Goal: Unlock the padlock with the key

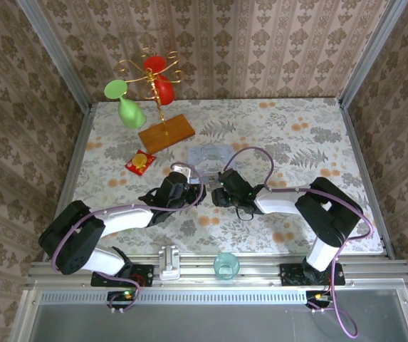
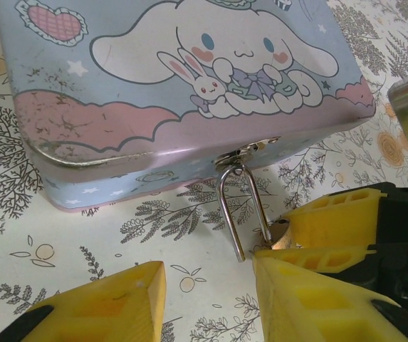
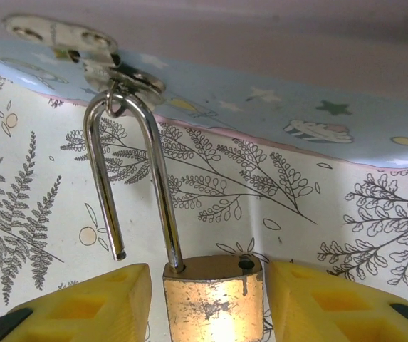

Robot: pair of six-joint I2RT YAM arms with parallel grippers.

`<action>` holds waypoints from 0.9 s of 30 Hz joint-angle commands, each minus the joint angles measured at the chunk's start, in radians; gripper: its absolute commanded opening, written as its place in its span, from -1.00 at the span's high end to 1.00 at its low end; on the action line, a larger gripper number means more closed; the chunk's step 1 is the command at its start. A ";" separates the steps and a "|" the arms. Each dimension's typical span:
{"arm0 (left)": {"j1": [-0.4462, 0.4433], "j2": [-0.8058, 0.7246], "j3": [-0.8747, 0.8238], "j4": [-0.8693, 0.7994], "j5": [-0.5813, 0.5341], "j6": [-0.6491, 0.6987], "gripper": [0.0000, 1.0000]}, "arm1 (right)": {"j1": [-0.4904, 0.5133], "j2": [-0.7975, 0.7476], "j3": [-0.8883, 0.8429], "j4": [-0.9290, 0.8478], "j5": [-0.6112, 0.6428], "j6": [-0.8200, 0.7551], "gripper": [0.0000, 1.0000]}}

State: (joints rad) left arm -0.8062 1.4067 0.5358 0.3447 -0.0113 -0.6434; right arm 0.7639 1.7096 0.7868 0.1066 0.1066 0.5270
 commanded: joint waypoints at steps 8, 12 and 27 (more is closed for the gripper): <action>0.006 -0.037 -0.013 0.007 0.005 -0.009 0.24 | 0.013 0.052 0.015 -0.027 0.048 -0.010 0.15; 0.013 -0.053 -0.008 -0.009 -0.004 0.006 0.24 | 0.013 0.056 0.014 -0.025 0.046 -0.011 0.31; 0.063 -0.053 0.176 -0.163 -0.048 0.227 0.19 | 0.012 -0.035 -0.018 -0.074 0.097 0.233 0.52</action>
State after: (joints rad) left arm -0.7635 1.3415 0.6350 0.2199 -0.0471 -0.5106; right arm 0.7708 1.7039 0.7898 0.0872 0.1539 0.6529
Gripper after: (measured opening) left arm 0.403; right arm 0.297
